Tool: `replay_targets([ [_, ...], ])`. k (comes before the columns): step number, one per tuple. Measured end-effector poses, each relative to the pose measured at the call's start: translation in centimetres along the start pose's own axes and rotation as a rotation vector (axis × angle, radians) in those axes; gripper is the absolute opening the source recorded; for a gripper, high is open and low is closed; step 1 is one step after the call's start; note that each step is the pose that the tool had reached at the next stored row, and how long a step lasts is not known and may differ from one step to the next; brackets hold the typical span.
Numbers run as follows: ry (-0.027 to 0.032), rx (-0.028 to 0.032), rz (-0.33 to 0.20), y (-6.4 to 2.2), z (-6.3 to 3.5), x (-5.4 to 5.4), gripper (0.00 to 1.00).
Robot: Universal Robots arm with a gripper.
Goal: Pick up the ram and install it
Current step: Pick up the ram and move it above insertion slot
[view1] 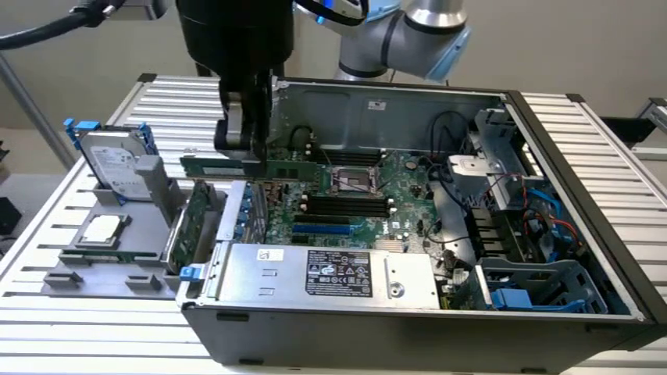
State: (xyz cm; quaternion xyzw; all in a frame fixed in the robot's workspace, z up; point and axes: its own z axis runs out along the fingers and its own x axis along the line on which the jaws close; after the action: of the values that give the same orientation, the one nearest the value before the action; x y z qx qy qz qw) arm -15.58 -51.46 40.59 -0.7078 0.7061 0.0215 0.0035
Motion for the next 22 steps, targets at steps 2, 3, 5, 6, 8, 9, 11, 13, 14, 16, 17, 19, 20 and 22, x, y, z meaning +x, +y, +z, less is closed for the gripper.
replay_targets([
  [2,-0.0003,-0.0005,0.0,-0.9,0.2,-0.2,0.0],
  [3,-0.0002,-0.0008,0.0,-1.36,0.29,-0.2,0.0],
  [5,-0.0004,-0.0013,0.0,-2.28,0.49,-0.4,0.0],
  [6,-0.0004,-0.0015,0.0,-2.73,0.59,-0.5,0.0],
  [8,-0.0006,-0.0018,0.0,-3.66,0.82,-0.7,0.0],
  [9,-0.0007,-0.0019,0.0,-4.13,0.96,-0.8,0.0],
  [11,-0.0006,-0.0019,0.0,-5.05,1.27,-1.0,0.0],
  [13,-0.0006,-0.002,0.0,-5.81,1.62,-1.5,0.0],
  [14,-0.0006,-0.0019,0.0,-6.04,1.81,-1.8,0.0],
  [16,-0.0007,-0.0019,0.0,-6.33,2.18,-2.5,0.0],
  [17,-0.0006,-0.0019,0.0,-6.5,2.38,-2.8,0.0],
  [19,-0.0005,-0.002,0.0,-6.82,2.75,-3.5,0.0],
  [20,-0.0006,-0.0019,0.0,-6.99,2.95,-3.8,0.0],
  [22,-0.0007,-0.0019,0.0,-7.31,3.32,-4.4,0.0],
])
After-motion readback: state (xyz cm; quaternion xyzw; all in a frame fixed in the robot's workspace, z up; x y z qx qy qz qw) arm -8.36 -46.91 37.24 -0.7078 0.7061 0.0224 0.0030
